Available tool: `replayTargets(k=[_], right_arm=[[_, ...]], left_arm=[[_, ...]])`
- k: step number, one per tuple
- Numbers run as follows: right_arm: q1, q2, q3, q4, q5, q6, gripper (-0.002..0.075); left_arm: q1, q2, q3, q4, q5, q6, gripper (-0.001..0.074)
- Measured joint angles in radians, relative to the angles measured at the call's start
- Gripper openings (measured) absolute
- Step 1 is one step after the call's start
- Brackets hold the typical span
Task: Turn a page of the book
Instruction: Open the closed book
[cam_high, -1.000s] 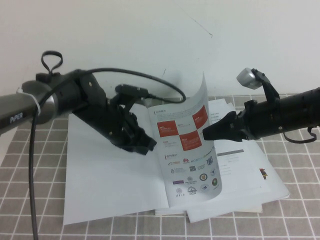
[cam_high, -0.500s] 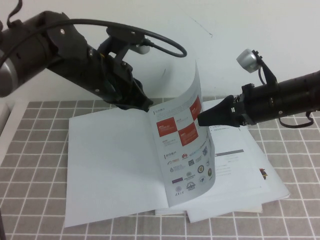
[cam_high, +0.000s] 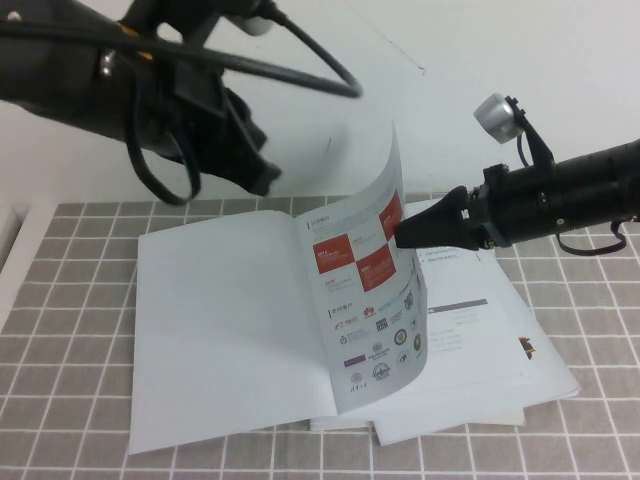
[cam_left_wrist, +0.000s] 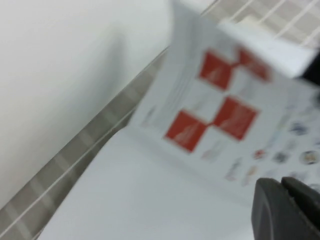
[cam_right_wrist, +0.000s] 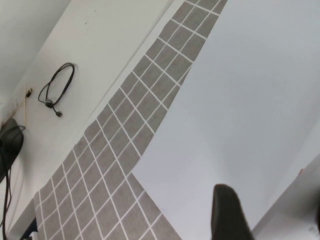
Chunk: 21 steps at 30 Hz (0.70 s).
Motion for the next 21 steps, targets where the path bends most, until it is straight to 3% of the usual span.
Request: replayTargets(k=[6,10,12,15,19,21], right_arm=[[0.0,0.0,0.0,0.01,0.0,0.0,0.0356],[0.0,0.0,0.0,0.01,0.0,0.004,0.0356],[0.0,0.0,-0.002,0.01,0.0,0.004,0.0356],[0.0,0.0,-0.002,0.012,0.0,0.004,0.0356],[0.0,0.0,-0.002,0.012,0.0,0.004,0.0356],[0.0,0.0,-0.002,0.012,0.0,0.004,0.0356]], left_arm=[[-0.235,-0.065,0.148,0.007,-0.134,-0.014,-0.0004],[-0.404,-0.06,0.296,0.204,-0.327,-0.153,-0.0004],[-0.47,-0.056,0.365,0.392,-0.429,-0.315,-0.0004],[-0.538,-0.04,0.436,0.772,-0.531,-0.701,-0.0004],[-0.567,0.015,0.465,1.171,-0.563,-1.198,-0.0004],[-0.567,0.043,0.466,1.266,-0.584,-1.362,-0.0004]])
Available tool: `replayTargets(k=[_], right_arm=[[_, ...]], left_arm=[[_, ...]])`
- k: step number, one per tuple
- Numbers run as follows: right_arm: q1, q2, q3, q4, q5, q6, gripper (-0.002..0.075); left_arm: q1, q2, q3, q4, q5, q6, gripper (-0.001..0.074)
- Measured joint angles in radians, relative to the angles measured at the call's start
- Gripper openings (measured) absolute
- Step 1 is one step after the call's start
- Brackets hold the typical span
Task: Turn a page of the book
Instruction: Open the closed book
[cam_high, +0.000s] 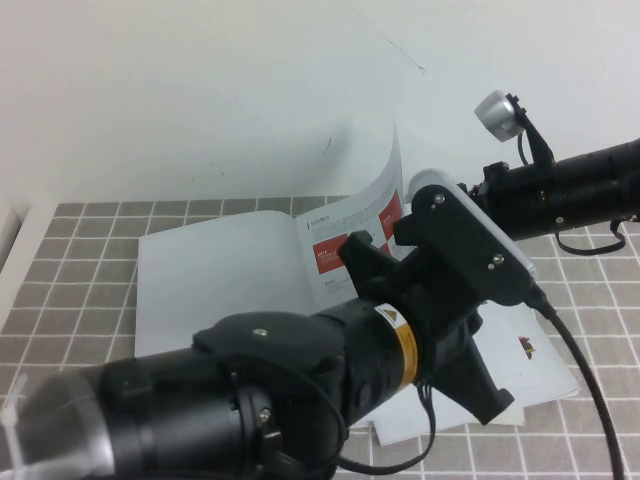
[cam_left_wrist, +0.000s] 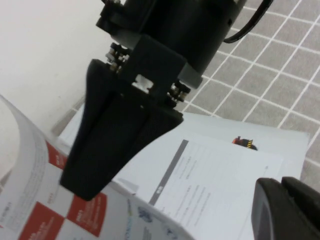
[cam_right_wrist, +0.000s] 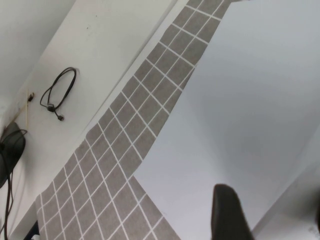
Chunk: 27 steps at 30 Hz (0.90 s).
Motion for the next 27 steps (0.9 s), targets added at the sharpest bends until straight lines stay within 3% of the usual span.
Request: replayTargets(k=[8,14,21,27], right_arm=[[0.0,0.0,0.0,0.0,-0.002,0.0,0.0356],[0.0,0.0,0.0,0.0,-0.002,0.0,0.0356],[0.0,0.0,0.0,0.0,-0.002,0.0,0.0355],[0.0,0.0,0.0,0.0,-0.003,0.0,0.0356]], left_arm=[[-0.002,0.116,0.0,0.319,-0.104,-0.599,-0.0004],[-0.002,0.176,0.0,0.523,-0.108,-0.755,-0.0004],[-0.002,0.16,0.0,0.579,-0.073,-0.331,-0.0004],[-0.022,0.126,0.0,0.416,0.252,0.216,-0.0004]])
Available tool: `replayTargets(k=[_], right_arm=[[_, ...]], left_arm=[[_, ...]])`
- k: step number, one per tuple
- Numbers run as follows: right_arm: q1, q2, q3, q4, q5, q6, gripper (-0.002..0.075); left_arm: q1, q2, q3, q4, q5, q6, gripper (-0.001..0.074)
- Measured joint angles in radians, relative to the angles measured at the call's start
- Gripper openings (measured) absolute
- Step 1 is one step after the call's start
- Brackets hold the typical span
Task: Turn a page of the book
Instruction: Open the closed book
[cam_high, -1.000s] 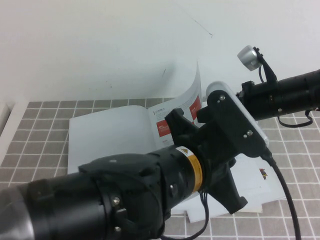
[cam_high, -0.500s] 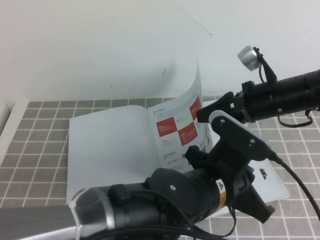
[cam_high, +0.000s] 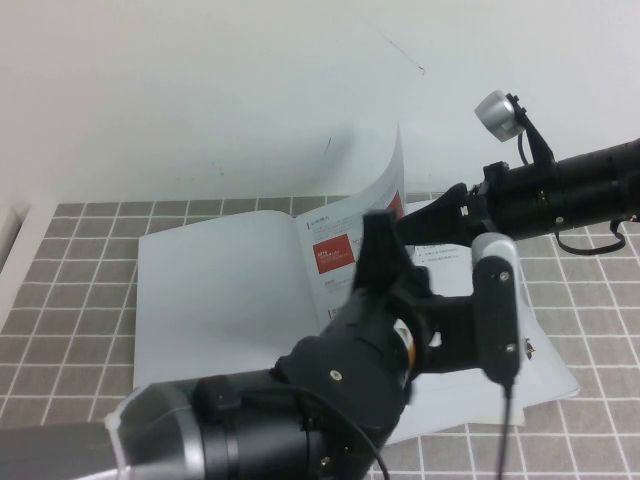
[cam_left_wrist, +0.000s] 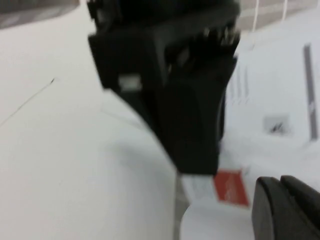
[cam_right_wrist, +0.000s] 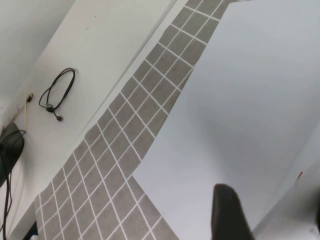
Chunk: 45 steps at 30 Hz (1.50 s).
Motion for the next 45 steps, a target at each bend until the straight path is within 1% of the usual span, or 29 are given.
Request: replayTargets(k=[2,5,7,9,10,12,14,17,21,24,28,33,37,39,42,45], right_arm=[[0.0,0.0,0.0,0.0,0.0,0.0,0.0355],[0.0,0.0,0.0,0.0,0.0,0.0,0.0355],[0.0,0.0,0.0,0.0,-0.001,0.0,0.0355],[0.0,0.0,0.0,0.0,-0.001,0.0,0.0355],[0.0,0.0,0.0,0.0,-0.001,0.0,0.0355],[0.0,0.0,0.0,0.0,-0.001,0.0,0.0355],[0.0,0.0,0.0,0.0,-0.001,0.0,0.0355],[0.0,0.0,0.0,0.0,-0.001,0.0,0.0355],[0.0,0.0,0.0,0.0,-0.001,0.0,0.0355],[0.0,0.0,0.0,0.004,-0.001,0.0,0.0355],[0.0,0.0,0.0,0.006,-0.001,0.0,0.0355],[0.0,0.0,0.0,0.006,-0.001,0.0,0.0355],[0.0,0.0,0.0,0.006,-0.001,0.0,0.0354],[0.0,0.0,0.0,0.006,-0.001,0.0,0.0353],[0.0,0.0,0.0,0.008,-0.001,0.0,0.0353],[0.0,0.0,0.0,0.008,-0.001,0.0,0.0353]], left_arm=[[-0.016,-0.007,-0.007,-0.089,0.163,0.184,-0.0004],[-0.005,-0.028,-0.027,-0.279,0.332,0.325,-0.0004],[0.038,-0.067,-0.034,-0.499,0.371,0.408,-0.0004],[0.098,-0.113,-0.034,-0.768,0.369,0.505,-0.0004],[0.121,-0.131,-0.032,-0.874,0.359,0.547,-0.0004],[0.157,-0.175,-0.017,-1.085,0.319,0.63,-0.0004],[0.163,-0.212,0.002,-1.258,0.24,0.692,-0.0004],[0.137,-0.247,0.018,-1.415,0.102,0.73,-0.0004],[0.094,-0.221,0.02,-1.562,-0.064,0.762,-0.0004],[0.062,-0.163,0.035,-1.62,-0.159,0.783,-0.0004],[0.013,-0.053,0.068,-1.581,-0.336,0.816,-0.0004],[0.008,0.04,0.076,-1.605,-0.528,0.816,-0.0004],[0.008,0.088,0.077,-1.704,-0.631,0.838,-0.0004],[0.008,0.104,0.077,-1.807,-0.674,0.913,-0.0004],[0.008,0.118,0.077,-2.027,-0.724,1.128,-0.0004],[0.008,0.118,0.077,-2.28,-0.77,1.459,-0.0004]])
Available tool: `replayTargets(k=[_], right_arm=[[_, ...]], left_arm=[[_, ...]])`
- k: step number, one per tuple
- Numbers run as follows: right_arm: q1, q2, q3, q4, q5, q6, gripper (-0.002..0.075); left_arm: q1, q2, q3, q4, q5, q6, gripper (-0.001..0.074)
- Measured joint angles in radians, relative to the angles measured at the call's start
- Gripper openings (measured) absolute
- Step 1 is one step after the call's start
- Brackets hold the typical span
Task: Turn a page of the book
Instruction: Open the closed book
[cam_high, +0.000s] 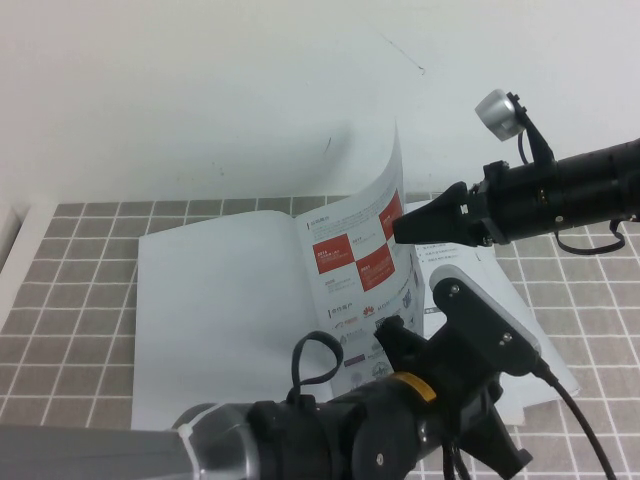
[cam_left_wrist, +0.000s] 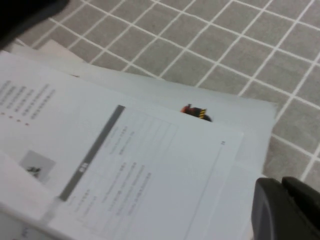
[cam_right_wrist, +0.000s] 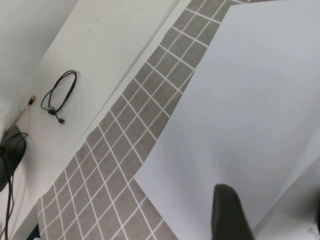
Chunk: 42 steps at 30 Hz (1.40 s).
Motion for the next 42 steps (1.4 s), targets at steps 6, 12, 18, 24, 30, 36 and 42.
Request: replayTargets(k=[6,12,18,24,30,36,42], right_arm=[[0.0,0.0,0.0,0.003,0.0,0.0,0.0353],[0.0,0.0,0.0,0.025,0.002,-0.019,0.0352],[0.0,0.0,0.0,0.029,0.015,-0.037,0.0352],[0.0,0.0,0.0,0.034,0.021,-0.041,0.0351],[-0.002,0.0,0.0,0.061,0.049,-0.041,0.0349],[-0.048,-0.038,0.0,0.112,0.121,-0.042,0.0349],[-0.134,-0.115,0.0,0.126,0.157,-0.07,0.0349]], left_arm=[[0.0,0.007,0.0,-0.291,-0.061,0.385,-0.0004],[0.0,0.043,0.0,-0.317,-0.117,0.434,-0.0004],[0.0,0.067,0.0,-0.323,-0.195,0.469,-0.0004],[0.0,0.067,0.0,-0.366,-0.232,0.518,-0.0004],[0.0,0.067,0.0,-0.404,-0.238,0.549,-0.0004],[0.0,0.067,0.0,-0.414,-0.243,0.551,-0.0004],[0.0,0.067,0.0,-0.421,-0.26,0.557,-0.0004]])
